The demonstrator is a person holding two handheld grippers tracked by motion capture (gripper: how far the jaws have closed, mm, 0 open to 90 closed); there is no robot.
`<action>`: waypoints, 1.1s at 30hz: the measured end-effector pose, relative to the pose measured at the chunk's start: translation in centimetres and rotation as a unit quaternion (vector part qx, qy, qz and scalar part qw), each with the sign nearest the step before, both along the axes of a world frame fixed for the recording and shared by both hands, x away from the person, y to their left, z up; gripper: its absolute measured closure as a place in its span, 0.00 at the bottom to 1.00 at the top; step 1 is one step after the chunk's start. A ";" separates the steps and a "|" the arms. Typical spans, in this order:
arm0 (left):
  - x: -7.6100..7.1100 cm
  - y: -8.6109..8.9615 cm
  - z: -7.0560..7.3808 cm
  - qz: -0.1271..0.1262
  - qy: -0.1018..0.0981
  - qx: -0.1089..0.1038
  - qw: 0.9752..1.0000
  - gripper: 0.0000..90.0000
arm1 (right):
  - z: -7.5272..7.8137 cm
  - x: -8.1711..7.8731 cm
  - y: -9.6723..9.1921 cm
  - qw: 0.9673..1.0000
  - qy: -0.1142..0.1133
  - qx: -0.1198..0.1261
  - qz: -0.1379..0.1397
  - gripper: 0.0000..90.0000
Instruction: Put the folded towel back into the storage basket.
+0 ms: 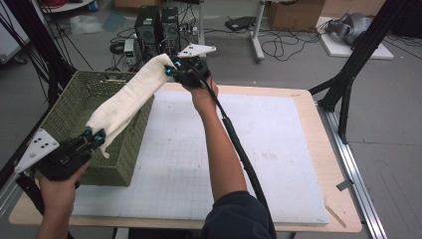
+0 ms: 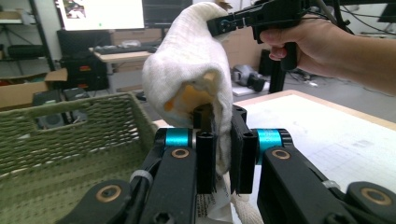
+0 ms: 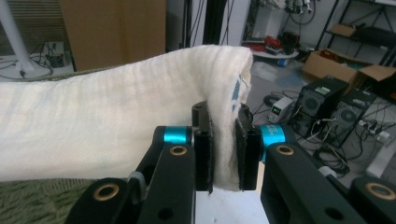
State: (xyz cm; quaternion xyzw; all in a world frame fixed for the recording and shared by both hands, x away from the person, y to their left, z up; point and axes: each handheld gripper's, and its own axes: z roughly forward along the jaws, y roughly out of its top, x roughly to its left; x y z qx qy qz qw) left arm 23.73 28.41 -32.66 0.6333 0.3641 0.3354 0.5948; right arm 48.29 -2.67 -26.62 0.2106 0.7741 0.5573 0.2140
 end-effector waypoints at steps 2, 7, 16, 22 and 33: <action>-0.1 0.5 -0.1 0.009 0.001 0.000 1.000 0.92 | 0.1 0.1 0.8 1.000 0.000 0.000 0.002 0.89; -0.4 1.7 -0.1 0.027 0.001 0.003 1.000 0.92 | -0.1 0.4 2.7 1.000 0.002 -0.003 0.009 0.89; -0.7 3.2 -0.4 0.054 0.017 0.011 0.998 0.92 | -0.2 0.8 6.4 1.000 0.000 -0.020 0.011 0.89; -1.0 4.0 -0.5 0.075 0.024 0.011 0.997 0.92 | -0.3 1.2 8.4 1.000 -0.002 -0.027 0.007 0.89; -1.4 5.4 -0.6 0.108 0.033 0.000 0.994 0.90 | -1.9 1.8 12.9 0.999 0.012 -0.042 -0.002 0.90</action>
